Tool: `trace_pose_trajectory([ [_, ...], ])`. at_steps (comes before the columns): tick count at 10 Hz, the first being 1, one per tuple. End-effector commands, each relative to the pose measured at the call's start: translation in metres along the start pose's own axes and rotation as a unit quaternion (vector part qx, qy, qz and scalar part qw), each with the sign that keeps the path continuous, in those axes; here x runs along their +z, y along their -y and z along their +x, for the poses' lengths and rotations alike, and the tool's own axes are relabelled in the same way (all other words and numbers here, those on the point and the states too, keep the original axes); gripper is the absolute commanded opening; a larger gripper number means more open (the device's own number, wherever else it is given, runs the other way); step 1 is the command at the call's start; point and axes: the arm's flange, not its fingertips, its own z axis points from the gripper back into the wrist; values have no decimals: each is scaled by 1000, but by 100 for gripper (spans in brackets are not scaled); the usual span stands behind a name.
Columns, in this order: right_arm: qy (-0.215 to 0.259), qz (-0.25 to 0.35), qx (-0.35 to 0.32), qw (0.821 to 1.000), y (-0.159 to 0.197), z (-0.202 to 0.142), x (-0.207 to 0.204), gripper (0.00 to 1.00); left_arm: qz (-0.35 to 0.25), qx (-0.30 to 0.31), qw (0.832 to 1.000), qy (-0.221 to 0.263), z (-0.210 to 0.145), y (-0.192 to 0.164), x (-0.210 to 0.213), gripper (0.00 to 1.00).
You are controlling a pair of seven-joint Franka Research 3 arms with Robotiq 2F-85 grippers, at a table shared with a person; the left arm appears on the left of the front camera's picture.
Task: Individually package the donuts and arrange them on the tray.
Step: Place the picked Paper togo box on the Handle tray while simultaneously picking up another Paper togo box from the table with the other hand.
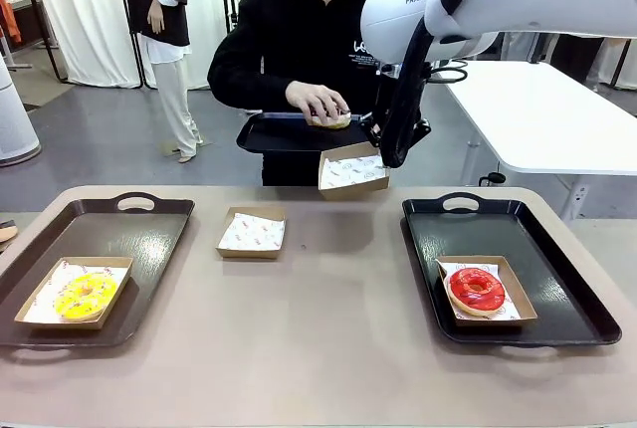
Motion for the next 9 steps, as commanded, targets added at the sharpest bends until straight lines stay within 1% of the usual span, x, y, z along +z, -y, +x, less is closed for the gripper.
trace_pose_trajectory([
  [1,-1,-2,-2,1000,4,-5,-2,0,-3,-2,1000,2,0,0,2,100],
  [9,-1,-2,-2,1000,4,-5,-2,0,-3,-2,1000,2,0,0,2,100],
])
